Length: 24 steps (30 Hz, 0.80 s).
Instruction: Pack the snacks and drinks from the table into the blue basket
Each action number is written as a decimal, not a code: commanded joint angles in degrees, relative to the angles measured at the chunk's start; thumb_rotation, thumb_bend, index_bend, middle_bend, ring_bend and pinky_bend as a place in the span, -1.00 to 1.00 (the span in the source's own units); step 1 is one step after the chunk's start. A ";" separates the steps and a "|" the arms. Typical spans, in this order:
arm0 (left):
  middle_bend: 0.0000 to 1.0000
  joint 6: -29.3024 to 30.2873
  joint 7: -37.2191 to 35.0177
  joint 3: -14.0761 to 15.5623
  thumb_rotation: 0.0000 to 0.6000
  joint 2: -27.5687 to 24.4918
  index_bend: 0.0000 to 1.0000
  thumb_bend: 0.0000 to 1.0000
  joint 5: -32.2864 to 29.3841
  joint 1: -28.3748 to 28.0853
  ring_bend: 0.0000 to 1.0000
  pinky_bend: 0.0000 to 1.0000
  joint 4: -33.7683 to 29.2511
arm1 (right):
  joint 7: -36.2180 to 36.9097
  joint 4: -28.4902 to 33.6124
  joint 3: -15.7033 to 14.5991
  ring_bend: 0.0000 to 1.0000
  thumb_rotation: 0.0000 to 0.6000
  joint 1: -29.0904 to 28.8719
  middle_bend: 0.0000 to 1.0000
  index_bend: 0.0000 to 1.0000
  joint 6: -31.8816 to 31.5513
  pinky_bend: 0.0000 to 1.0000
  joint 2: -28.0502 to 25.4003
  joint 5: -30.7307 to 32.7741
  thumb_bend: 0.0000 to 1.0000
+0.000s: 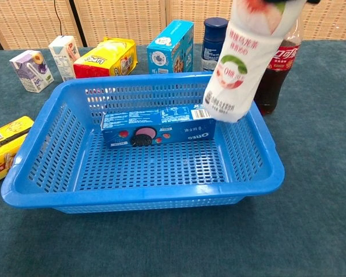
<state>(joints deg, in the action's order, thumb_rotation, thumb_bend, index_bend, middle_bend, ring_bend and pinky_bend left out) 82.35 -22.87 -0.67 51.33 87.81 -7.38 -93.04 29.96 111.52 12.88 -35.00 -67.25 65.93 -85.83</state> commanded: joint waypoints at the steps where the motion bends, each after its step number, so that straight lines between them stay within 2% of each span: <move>1: -1.00 -0.23 -0.47 -0.08 1.00 -0.05 -1.00 -0.44 -0.14 -0.08 -1.00 -1.00 0.27 | -3.65 -2.79 -0.64 0.11 1.00 -1.61 0.25 0.28 2.26 0.51 3.98 2.38 0.37; 7: -1.00 -0.94 -1.24 -0.27 1.00 -0.15 -1.00 -0.44 -0.50 -0.33 -1.00 -1.00 0.59 | -4.24 -5.76 -1.75 0.11 1.00 -1.45 0.25 0.28 2.75 0.49 7.77 3.30 0.37; 13: -1.00 -0.78 -0.67 -0.04 1.00 -0.14 -1.00 -0.44 0.15 -0.21 -1.00 -1.00 0.15 | -5.55 -8.82 -2.63 0.08 1.00 -1.42 0.23 0.28 1.76 0.45 10.90 1.15 0.36; 15: -1.00 -0.77 -0.26 -0.09 1.00 -0.09 -1.00 -0.44 -0.07 -0.13 -1.00 -1.00 -0.05 | -5.72 -10.06 -3.08 -0.01 1.00 -1.35 0.16 0.26 1.19 0.38 11.94 -0.04 0.26; 17: -1.00 -0.69 0.27 -0.14 1.00 0.01 -1.00 -0.44 -0.19 -0.06 -1.00 -1.00 -0.18 | -6.21 -11.36 -3.48 -0.17 1.00 -1.21 0.03 0.20 0.55 0.20 12.68 -1.09 0.06; 19: -1.00 -0.78 0.17 -0.02 1.00 0.01 -1.00 -0.44 0.13 -0.10 -1.00 -1.00 -0.28 | -7.42 -13.02 -4.04 -0.35 1.00 -0.91 -0.13 0.08 -0.45 -0.05 13.37 -2.39 -0.06; 21: -1.00 -0.97 0.02 0.12 1.00 -0.05 -1.00 -0.44 0.45 -0.20 -1.00 -1.00 -0.28 | -8.30 -13.91 -5.12 -0.62 1.00 -0.76 -0.43 -0.23 -0.39 -0.40 12.86 -3.81 -0.24; 23: -1.00 -1.09 0.14 0.16 1.00 -0.06 -1.00 -0.44 0.58 -0.27 -1.00 -1.00 -0.28 | -9.60 -13.66 -5.96 -0.94 1.00 -0.60 -0.87 -0.78 0.20 -0.83 11.44 -4.36 -0.60; 24: -1.00 -1.13 0.20 0.16 1.00 -0.05 -1.00 -0.44 0.60 -0.29 -1.00 -1.00 -0.33 | -9.94 -13.13 -6.10 -1.00 1.00 -0.39 -0.98 -0.94 -0.01 -0.95 10.82 -4.55 -0.79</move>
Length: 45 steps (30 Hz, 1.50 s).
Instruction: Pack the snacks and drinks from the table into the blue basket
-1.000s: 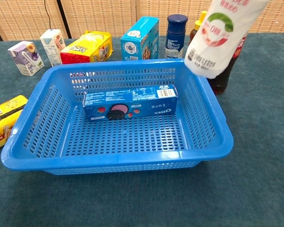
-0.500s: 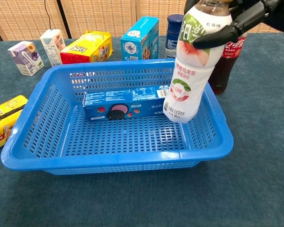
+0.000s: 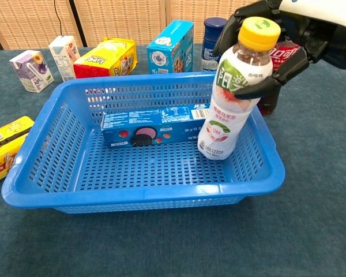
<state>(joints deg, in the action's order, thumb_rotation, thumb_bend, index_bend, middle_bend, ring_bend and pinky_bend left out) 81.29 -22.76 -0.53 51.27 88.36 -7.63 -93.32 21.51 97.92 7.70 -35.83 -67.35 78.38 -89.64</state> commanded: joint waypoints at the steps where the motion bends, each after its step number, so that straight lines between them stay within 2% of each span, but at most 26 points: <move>1: -1.00 -0.10 0.19 0.01 1.00 0.01 -1.00 -0.44 -0.03 -0.03 -1.00 -1.00 -0.16 | -1.36 1.15 -1.09 -1.00 1.00 0.68 -1.00 -0.99 -0.18 -0.99 -2.28 -1.01 -0.88; 3: -1.00 -0.08 0.35 -0.04 1.00 0.03 -1.00 -0.45 -0.14 -0.01 -1.00 -1.00 -0.29 | -1.10 2.31 -1.43 -1.00 1.00 1.19 -1.00 -1.00 -0.58 -1.00 -3.63 -1.27 -1.00; 9: -1.00 0.20 -0.01 0.10 1.00 -0.07 -1.00 -0.45 0.12 0.20 -1.00 -1.00 -0.32 | 0.70 5.99 -1.43 -1.00 1.00 3.04 -1.00 -1.00 -3.29 -1.00 -7.80 -1.95 -1.00; 14: -1.00 1.08 0.31 0.11 1.00 -0.06 -1.00 -0.45 0.09 0.75 -1.00 -1.00 -0.66 | 7.33 8.22 -0.63 -1.00 1.00 6.21 -1.00 -1.00 -9.80 -1.00 -16.09 -4.90 -1.00; 19: -1.00 1.86 0.39 0.37 1.00 -0.26 -1.00 -0.45 1.18 1.02 -1.00 -1.00 -1.25 | 10.78 5.11 2.84 -1.00 1.00 7.01 -1.00 -1.00 -11.77 -1.00 -21.37 -1.13 -1.00; 22: -1.00 2.73 0.01 0.51 1.00 -0.69 -1.00 -0.45 2.05 1.28 -1.00 -1.00 -1.69 | 14.01 1.09 4.11 -1.00 1.00 6.24 -1.00 -1.00 -9.09 -1.00 -22.81 2.19 -1.00; 24: -1.00 3.91 -0.26 0.39 1.00 -1.10 -1.00 -0.45 2.39 1.68 -1.00 -1.00 -2.45 | 15.16 -5.48 4.20 -1.00 1.00 4.88 -1.00 -1.00 -3.69 -1.00 -23.63 5.51 -1.00; 26: -1.00 3.76 -0.12 0.41 1.00 -1.36 -1.00 -0.45 2.19 1.71 -1.00 -1.00 -3.06 | 17.27 -10.13 4.23 -1.00 1.00 3.71 -1.00 -1.00 0.40 -1.00 -22.87 7.69 -1.00; 30: -1.00 2.60 0.75 0.46 1.00 -1.49 -1.00 -0.45 2.38 1.06 -1.00 -1.00 -3.70 | 26.51 -18.36 4.05 -1.00 1.00 1.24 -1.00 -1.00 7.82 -1.00 -19.47 9.41 -1.00; 36: -1.00 1.76 2.30 0.59 1.00 -1.17 -1.00 -0.45 2.16 0.77 -1.00 -1.00 -3.97 | 38.42 -26.65 4.17 -1.00 1.00 -1.79 -1.00 -1.00 13.21 -1.00 -13.10 8.79 -1.00; 42: -1.00 1.25 2.58 0.64 1.00 -1.06 -1.00 -0.45 1.90 0.62 -1.00 -1.00 -3.92 | 42.56 -29.49 3.14 -1.00 1.00 -3.87 -1.00 -1.00 15.59 -1.00 -10.11 6.30 -1.00; 45: -1.00 0.86 2.52 0.71 1.00 -1.06 -1.00 -0.45 1.99 0.41 -1.00 -1.00 -3.87 | 41.52 -30.35 2.20 -1.00 1.00 -5.03 -1.00 -1.00 16.47 -1.00 -8.23 4.86 -1.00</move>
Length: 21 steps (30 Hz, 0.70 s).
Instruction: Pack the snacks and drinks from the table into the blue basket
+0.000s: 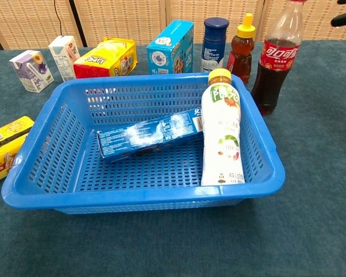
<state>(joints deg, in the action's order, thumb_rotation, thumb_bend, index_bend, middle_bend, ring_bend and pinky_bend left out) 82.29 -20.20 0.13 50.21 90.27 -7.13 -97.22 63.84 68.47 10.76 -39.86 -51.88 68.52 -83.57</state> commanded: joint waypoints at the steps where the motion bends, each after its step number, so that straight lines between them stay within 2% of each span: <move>1: -1.00 -0.27 -0.20 0.12 1.00 -0.02 -1.00 -0.45 0.20 -0.15 -1.00 -1.00 0.07 | -1.43 -1.18 -1.01 -1.00 1.00 -1.32 -1.00 -1.00 1.28 -1.00 2.34 -1.28 -1.00; 5: -1.00 -0.17 -1.45 0.26 1.00 -0.31 -1.00 -0.45 0.50 -0.13 -1.00 -1.00 0.10 | -3.51 -1.61 -1.29 -0.99 1.00 -1.95 -0.98 -0.98 1.06 -0.99 4.80 -1.50 -1.00; 7: -1.00 0.14 -1.42 0.17 1.00 -0.18 -1.00 -0.45 0.38 -0.01 -1.00 -1.00 0.29 | -4.92 -1.96 -1.10 -0.91 1.00 -1.93 -0.88 -0.91 0.21 -0.93 6.10 -1.23 -1.00; 12: -1.00 -0.69 -1.38 0.22 1.00 -0.10 -1.00 -0.45 0.14 -0.36 -1.00 -1.00 0.42 | -8.15 -2.74 0.64 -0.42 1.00 -2.17 -0.39 -0.52 -1.01 -0.49 9.32 1.37 -1.00; 17: -1.00 -0.73 -1.41 0.30 1.00 -0.10 -1.00 -0.45 0.17 -0.37 -1.00 -1.00 0.58 | -11.33 -3.12 2.48 -0.15 1.00 -2.38 -0.10 -0.24 -2.42 -0.25 12.47 3.81 -0.97; 19: -1.00 -0.92 -1.51 0.25 1.00 -0.06 -1.00 -0.45 -0.07 -0.44 -1.00 -1.00 0.65 | -12.88 -3.16 3.14 -0.06 1.00 -2.40 -0.01 -0.13 -3.09 -0.16 13.49 4.65 -0.75; 21: -1.00 -0.99 -1.53 0.24 1.00 -0.06 -1.00 -0.45 -0.14 -0.47 -1.00 -1.00 0.71 | -13.88 -3.18 3.64 0.04 1.00 -2.33 0.11 0.00 -3.66 -0.06 14.16 5.28 -0.31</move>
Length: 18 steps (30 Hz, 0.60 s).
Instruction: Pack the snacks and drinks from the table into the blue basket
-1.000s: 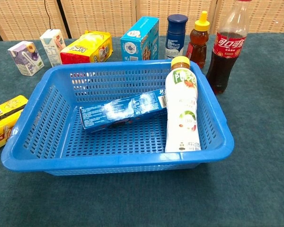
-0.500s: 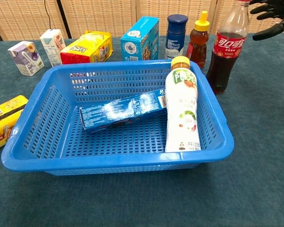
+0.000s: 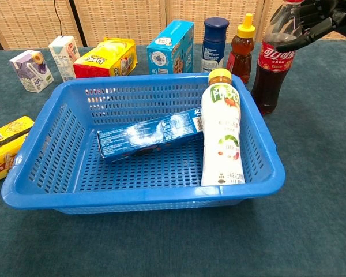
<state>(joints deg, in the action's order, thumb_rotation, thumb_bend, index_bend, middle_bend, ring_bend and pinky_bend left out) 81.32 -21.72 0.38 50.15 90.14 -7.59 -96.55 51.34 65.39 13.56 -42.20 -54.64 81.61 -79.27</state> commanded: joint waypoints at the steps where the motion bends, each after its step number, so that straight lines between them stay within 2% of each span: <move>1: -1.00 -0.03 -0.01 0.01 1.00 0.00 -1.00 -0.45 0.01 -0.01 -1.00 -1.00 0.07 | -1.79 -0.11 1.00 0.07 1.00 0.06 0.14 0.03 -1.12 -0.03 1.31 1.22 -0.18; 2: -1.00 0.00 -0.07 0.06 1.00 -0.01 -1.00 -0.45 0.07 0.01 -1.00 -1.00 0.11 | -2.34 -0.10 1.22 0.10 1.00 0.17 0.17 0.07 -1.45 0.01 1.61 1.54 -0.01; 4: -1.00 0.14 -0.24 0.13 1.00 -0.04 -1.00 -0.45 0.27 0.07 -1.00 -1.00 0.22 | -3.18 -0.01 1.48 0.13 1.00 0.45 0.21 0.12 -1.97 0.03 1.97 1.99 0.18; 6: -1.00 0.19 -0.58 0.15 1.00 -0.06 -1.00 -0.45 0.26 0.10 -1.00 -1.00 0.45 | -3.60 0.42 2.09 0.16 1.00 1.15 0.24 0.15 -3.60 0.05 1.79 2.30 0.27; 11: -1.00 0.05 -1.65 0.21 1.00 -0.16 -1.00 -0.45 0.33 0.00 -1.00 -1.00 1.02 | -2.76 5.84 3.33 0.16 1.00 3.10 0.25 0.16 -7.83 0.05 -2.46 0.81 0.29; 18: -1.00 0.93 -3.14 0.90 1.00 -0.42 -1.00 -0.45 2.54 0.11 -1.00 -1.00 1.82 | -1.59 22.10 5.49 0.17 1.00 7.40 0.26 0.17 -16.17 0.05 -14.32 -3.86 0.29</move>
<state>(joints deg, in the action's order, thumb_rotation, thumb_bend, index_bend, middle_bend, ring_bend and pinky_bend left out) 81.84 -24.52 0.98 49.79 91.96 -7.57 -95.03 49.22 80.86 17.77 -37.11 -66.96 72.55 -80.81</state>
